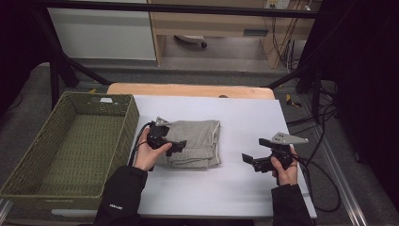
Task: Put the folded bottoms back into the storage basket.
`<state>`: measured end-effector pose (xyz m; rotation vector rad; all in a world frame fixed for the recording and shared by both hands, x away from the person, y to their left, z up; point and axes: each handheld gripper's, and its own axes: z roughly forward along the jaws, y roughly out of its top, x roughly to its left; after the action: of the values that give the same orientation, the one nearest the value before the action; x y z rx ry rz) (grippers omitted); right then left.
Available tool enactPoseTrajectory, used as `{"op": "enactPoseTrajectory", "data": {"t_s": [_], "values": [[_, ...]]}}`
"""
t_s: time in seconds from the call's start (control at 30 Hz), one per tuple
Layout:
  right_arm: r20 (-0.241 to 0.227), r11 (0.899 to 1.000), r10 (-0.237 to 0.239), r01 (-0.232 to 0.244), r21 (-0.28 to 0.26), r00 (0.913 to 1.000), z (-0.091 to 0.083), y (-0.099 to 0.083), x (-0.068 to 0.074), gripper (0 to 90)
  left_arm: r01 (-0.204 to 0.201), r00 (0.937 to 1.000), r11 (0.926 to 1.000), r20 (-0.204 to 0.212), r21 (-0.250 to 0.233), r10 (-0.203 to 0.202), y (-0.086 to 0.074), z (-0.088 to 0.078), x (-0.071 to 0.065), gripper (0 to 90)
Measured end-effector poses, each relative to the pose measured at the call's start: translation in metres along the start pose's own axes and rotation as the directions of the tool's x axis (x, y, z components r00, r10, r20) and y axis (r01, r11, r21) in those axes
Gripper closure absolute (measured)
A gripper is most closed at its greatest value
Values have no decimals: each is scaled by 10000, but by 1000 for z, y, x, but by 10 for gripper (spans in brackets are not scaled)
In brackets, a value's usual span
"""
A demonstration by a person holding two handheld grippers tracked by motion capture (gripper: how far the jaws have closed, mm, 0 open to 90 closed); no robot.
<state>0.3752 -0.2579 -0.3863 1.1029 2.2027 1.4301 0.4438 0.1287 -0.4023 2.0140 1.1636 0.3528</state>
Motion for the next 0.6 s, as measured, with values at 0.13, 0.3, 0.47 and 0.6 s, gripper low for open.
{"op": "enactPoseTrajectory", "data": {"t_s": [0.13, 0.3, 0.47, 0.6], "values": [[-3, 10000, 14, -14, -18, 10000, 0, 0, 0, 9, 57, 9995, 9997, -306, 226, -50, 0, 8, 7, 51], [-10, 10000, 13, -13, -9, 10000, 0, 0, 0, 9, 309, 9986, 9986, -445, 428, -290, 0, 15, 16, 64], [-13, 10000, 16, -16, 15, 10000, 0, 0, 0, 9, 696, 9957, 9965, -642, 464, -666, -1, 23, 27, 89], [-9, 10000, 2, -2, -4, 10000, 0, 0, 0, 9, 778, 9937, 9954, -855, 551, -729, 2, 26, 32, 105]]}}
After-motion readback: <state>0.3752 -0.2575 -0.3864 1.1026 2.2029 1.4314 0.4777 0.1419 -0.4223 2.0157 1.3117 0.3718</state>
